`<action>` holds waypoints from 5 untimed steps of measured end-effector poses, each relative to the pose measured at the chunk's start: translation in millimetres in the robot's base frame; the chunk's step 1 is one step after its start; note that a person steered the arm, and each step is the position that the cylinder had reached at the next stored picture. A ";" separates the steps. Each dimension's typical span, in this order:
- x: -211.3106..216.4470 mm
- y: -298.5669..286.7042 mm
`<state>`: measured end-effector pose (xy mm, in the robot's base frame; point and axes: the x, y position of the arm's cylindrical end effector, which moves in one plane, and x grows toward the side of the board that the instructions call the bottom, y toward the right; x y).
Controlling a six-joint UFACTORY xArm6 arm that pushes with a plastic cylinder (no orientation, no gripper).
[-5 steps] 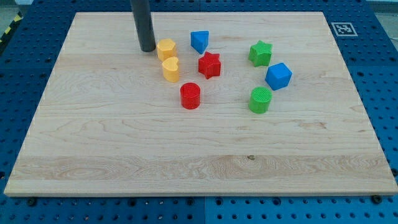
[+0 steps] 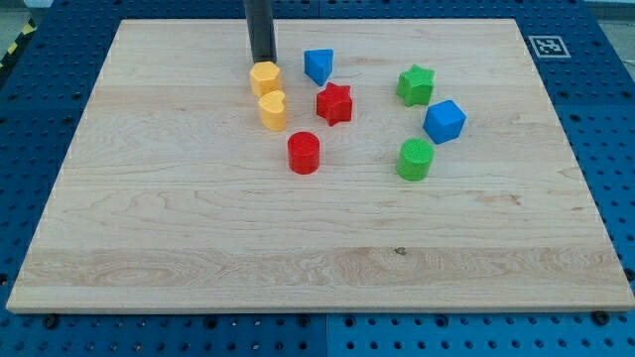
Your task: Push the yellow heart left a bit
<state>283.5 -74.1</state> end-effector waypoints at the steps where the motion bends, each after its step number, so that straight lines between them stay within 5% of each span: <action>1: 7.0 13.0; 5: 55.0 57.9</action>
<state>338.5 -16.2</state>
